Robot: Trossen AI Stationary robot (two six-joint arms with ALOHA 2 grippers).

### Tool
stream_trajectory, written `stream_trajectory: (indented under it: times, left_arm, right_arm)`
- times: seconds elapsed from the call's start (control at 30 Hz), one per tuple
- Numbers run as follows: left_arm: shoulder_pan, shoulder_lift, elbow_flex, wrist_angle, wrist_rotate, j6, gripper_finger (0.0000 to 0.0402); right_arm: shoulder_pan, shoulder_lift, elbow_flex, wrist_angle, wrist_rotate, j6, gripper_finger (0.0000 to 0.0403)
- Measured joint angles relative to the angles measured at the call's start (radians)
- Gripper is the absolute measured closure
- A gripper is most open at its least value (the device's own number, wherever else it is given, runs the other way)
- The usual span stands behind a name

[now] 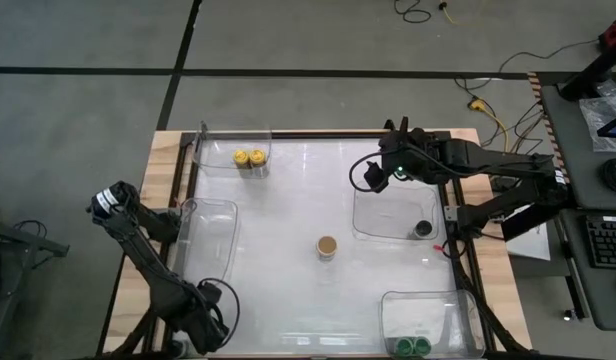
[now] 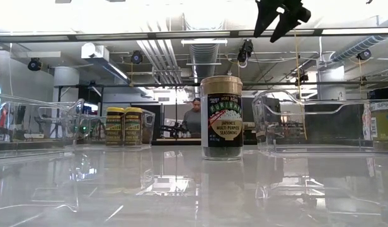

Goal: Sort spices by type
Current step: Put the bottom gold seasoning bottle into the middle left transparent bin

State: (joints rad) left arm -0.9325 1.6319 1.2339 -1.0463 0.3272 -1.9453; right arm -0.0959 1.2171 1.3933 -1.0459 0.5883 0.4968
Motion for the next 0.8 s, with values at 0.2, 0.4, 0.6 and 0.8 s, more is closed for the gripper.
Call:
stream_trajectory:
  times: [0.2,0.4,0.6,0.8]
  left_arm:
    - [0.000,0.001,-0.017,0.038,0.005,-0.075,0.0072]
    - [0.001,0.001,-0.020,0.034,-0.003,-0.166,0.0072]
    - [0.001,0.001,-0.033,0.045,-0.003,-0.259,0.0072]
    - [0.001,0.001,-0.034,0.060,0.031,-0.340,0.0072]
  right_arm:
    - [0.000,0.000,0.000,-0.001,-0.013,0.000,0.0039]
    - [0.000,0.000,0.000,-0.001,-0.013,0.000,0.0039]
    - [0.000,0.000,0.000,0.000,-0.020,0.000,0.0039]
    - [0.000,0.000,-0.003,0.000,-0.024,0.008,0.0039]
